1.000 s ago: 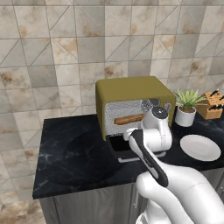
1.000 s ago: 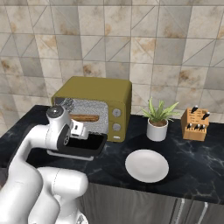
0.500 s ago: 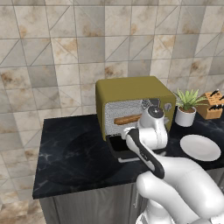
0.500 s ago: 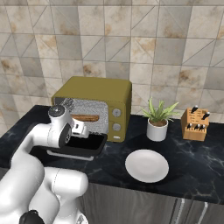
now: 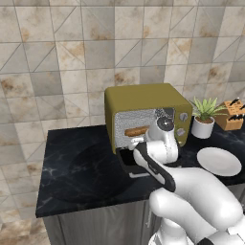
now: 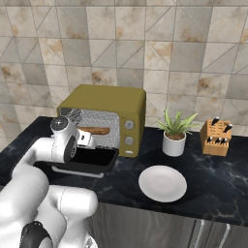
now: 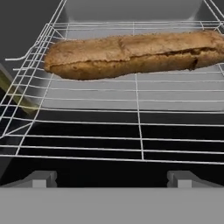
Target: Pull the toaster oven rack outwards. Pick up the baguette from the plate and place it on the toaster oven rack. Close the toaster oven door fully and set the temperature to the lowest setting.
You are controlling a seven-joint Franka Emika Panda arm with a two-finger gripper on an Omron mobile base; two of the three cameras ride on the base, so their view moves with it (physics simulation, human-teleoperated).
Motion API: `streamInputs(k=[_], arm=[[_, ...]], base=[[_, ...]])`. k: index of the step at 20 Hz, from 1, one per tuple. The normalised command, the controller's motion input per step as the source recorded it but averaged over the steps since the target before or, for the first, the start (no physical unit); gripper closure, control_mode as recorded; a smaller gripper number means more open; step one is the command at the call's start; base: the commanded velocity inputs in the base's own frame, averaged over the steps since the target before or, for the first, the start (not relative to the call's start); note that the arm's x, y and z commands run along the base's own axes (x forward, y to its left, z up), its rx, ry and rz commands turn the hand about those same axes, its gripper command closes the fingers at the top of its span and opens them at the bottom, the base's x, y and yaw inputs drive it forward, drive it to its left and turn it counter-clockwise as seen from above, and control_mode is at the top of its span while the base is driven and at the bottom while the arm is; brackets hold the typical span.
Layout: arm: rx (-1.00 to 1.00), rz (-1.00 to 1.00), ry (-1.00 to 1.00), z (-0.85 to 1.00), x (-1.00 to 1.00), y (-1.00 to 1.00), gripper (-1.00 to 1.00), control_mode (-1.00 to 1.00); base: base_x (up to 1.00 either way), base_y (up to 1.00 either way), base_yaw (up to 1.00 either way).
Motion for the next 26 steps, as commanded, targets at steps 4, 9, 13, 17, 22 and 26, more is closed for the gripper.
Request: streamInputs(k=[4, 9, 13, 17, 22, 26], arm=[[0.0, 0.0, -0.06, -0.28, 0.05, 0.06, -1.0, -1.0], [0.0, 0.0, -0.02, -0.31, 0.03, 0.01, -1.0, -1.0], [-0.01, 0.0, -0.01, -0.38, 0.03, 0.0, -1.0, -1.0], [-0.02, 0.0, -0.02, -0.42, 0.04, 0.0, -1.0, -1.0], [-0.01, 0.0, -0.04, -0.37, 0.08, 0.0, -1.0, -1.0], [0.0, 0.0, -0.06, -0.33, 0.12, 0.0, -1.0, -1.0]], base=[[0.0, 0.0, 0.0], [0.0, 0.0, 0.0], [0.0, 0.0, 0.0], [0.0, 0.0, 0.0], [0.0, 0.0, 0.0], [0.0, 0.0, 0.0]])
